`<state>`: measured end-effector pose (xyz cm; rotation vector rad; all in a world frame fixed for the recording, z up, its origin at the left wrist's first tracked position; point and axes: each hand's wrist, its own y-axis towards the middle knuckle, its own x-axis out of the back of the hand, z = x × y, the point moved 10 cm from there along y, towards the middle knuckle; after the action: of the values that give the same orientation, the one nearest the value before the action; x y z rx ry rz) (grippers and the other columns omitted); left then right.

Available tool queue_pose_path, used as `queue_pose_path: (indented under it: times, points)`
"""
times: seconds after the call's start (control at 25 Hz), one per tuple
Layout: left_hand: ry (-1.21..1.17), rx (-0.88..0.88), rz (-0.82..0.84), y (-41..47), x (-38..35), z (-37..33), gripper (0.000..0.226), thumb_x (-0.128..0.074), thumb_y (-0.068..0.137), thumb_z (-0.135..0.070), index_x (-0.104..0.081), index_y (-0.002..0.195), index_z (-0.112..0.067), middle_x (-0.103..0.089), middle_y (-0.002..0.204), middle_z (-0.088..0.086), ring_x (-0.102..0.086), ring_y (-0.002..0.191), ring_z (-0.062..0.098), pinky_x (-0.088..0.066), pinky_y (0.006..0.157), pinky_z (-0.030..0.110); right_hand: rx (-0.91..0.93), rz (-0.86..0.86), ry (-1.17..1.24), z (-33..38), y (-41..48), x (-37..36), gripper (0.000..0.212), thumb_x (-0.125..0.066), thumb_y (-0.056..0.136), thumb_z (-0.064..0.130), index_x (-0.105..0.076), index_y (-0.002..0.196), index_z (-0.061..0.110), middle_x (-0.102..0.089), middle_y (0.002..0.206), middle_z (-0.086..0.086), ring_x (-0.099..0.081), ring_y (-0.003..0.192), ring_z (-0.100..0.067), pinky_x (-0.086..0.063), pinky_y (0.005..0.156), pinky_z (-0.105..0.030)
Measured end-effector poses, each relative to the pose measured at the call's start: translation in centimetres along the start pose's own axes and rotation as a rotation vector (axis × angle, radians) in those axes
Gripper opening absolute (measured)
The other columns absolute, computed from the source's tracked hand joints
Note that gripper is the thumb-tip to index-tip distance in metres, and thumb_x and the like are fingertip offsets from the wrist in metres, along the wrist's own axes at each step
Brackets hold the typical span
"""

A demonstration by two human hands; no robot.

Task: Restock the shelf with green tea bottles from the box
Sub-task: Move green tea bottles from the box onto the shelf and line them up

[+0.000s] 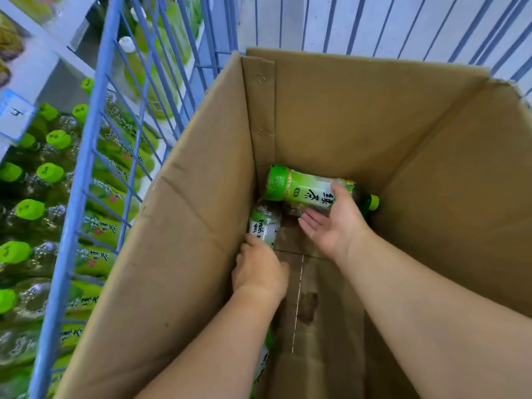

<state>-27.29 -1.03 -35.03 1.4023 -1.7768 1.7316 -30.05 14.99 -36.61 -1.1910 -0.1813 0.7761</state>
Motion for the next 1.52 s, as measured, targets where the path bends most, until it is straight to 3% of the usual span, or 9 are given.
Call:
queue_pose_path:
  times: [0.12,0.2,0.44,0.68,0.84,0.88,1.04,1.28,1.52]
  points:
    - [0.125,-0.033,-0.096,1.1,0.0,-0.2,0.063,-0.061,0.098,-0.022,-0.028,0.146,0.0,-0.047,0.141,0.016,-0.057,0.126,0.029,-0.046,0.099,0.035,-0.014,0.028,0.081,-0.1,0.9,-1.0,0.051,-0.065,0.097,0.043,-0.051,0.133,0.011,-0.058,0.126,-0.023,-0.058,0.121,-0.033,-0.047,0.107,-0.046]
    - [0.18,-0.082,-0.124,1.7,0.0,-0.5,0.055,-0.062,0.099,-0.021,-0.033,0.141,-0.001,-0.046,0.137,0.014,-0.064,0.117,0.025,-0.049,0.094,0.03,0.014,0.016,0.138,0.1,1.2,-1.1,0.044,-0.066,0.097,0.037,-0.052,0.129,0.01,-0.061,0.125,-0.022,-0.065,0.103,-0.032,-0.051,0.102,-0.045]
    - [-0.004,-0.036,-0.022,2.8,-1.0,0.1,0.068,-0.084,0.08,-0.043,-0.053,0.126,-0.004,-0.052,0.127,0.015,-0.063,0.112,0.035,-0.05,0.094,0.039,0.076,-0.049,0.225,0.2,0.9,1.0,0.052,-0.072,0.094,0.034,-0.055,0.135,0.009,-0.063,0.128,-0.018,-0.07,0.097,-0.029,-0.057,0.097,-0.041]
    - [-0.317,0.126,0.074,3.1,-2.3,2.0,0.067,-0.09,0.072,-0.033,-0.051,0.119,-0.006,-0.065,0.124,0.014,-0.066,0.111,0.033,-0.046,0.078,0.028,0.114,-0.094,0.135,-0.7,-0.2,2.7,0.052,-0.074,0.092,0.03,-0.057,0.136,0.011,-0.068,0.125,-0.017,-0.068,0.107,-0.026,-0.05,0.105,-0.039]
    - [-0.383,0.1,0.101,3.1,-2.8,2.4,0.041,-0.083,0.077,-0.023,-0.069,0.114,-0.01,-0.072,0.114,0.013,-0.068,0.104,0.031,-0.053,0.081,0.032,0.079,-0.123,0.068,-2.5,-1.1,4.6,0.045,-0.072,0.09,0.032,-0.062,0.129,0.013,-0.073,0.118,-0.014,-0.071,0.095,-0.024,-0.059,0.076,-0.034]
    - [-0.397,0.098,0.093,2.8,-3.0,2.5,0.037,-0.078,0.079,-0.019,-0.068,0.113,-0.009,-0.072,0.114,0.015,-0.068,0.104,0.032,-0.052,0.08,0.033,0.063,-0.111,0.064,-3.0,-1.3,5.0,0.042,-0.072,0.09,0.034,-0.066,0.126,0.014,-0.074,0.115,-0.014,-0.073,0.094,-0.027,-0.061,0.072,-0.035]
    - [-0.513,0.172,0.068,1.7,-3.2,3.4,0.048,-0.079,0.079,-0.025,-0.052,0.114,-0.006,-0.066,0.113,0.016,-0.065,0.101,0.036,-0.056,0.086,0.041,0.06,-0.076,-0.013,-3.2,-1.2,7.3,0.05,-0.074,0.086,0.038,-0.065,0.13,0.014,-0.073,0.119,-0.018,-0.072,0.106,-0.039,-0.055,0.093,-0.06]
    - [-0.514,0.221,0.05,-0.5,-2.0,4.1,0.059,-0.083,0.075,-0.023,-0.035,0.108,-0.013,-0.061,0.114,0.013,-0.063,0.096,0.034,-0.049,0.078,0.033,0.17,-0.269,-0.339,-2.5,-2.6,10.4,0.041,-0.084,0.077,0.034,-0.067,0.111,0.02,-0.075,0.101,-0.013,-0.075,0.083,-0.035,-0.062,0.075,-0.058]
    - [-0.483,0.211,0.068,-3.2,-0.8,4.3,0.052,-0.084,0.062,-0.031,-0.061,0.105,-0.014,-0.07,0.102,0.008,-0.069,0.093,0.029,-0.058,0.085,0.04,0.039,-0.16,-0.451,-4.4,-4.0,9.8,0.044,-0.085,0.078,0.026,-0.065,0.114,0.011,-0.076,0.099,-0.019,-0.076,0.082,-0.037,-0.062,0.07,-0.057]
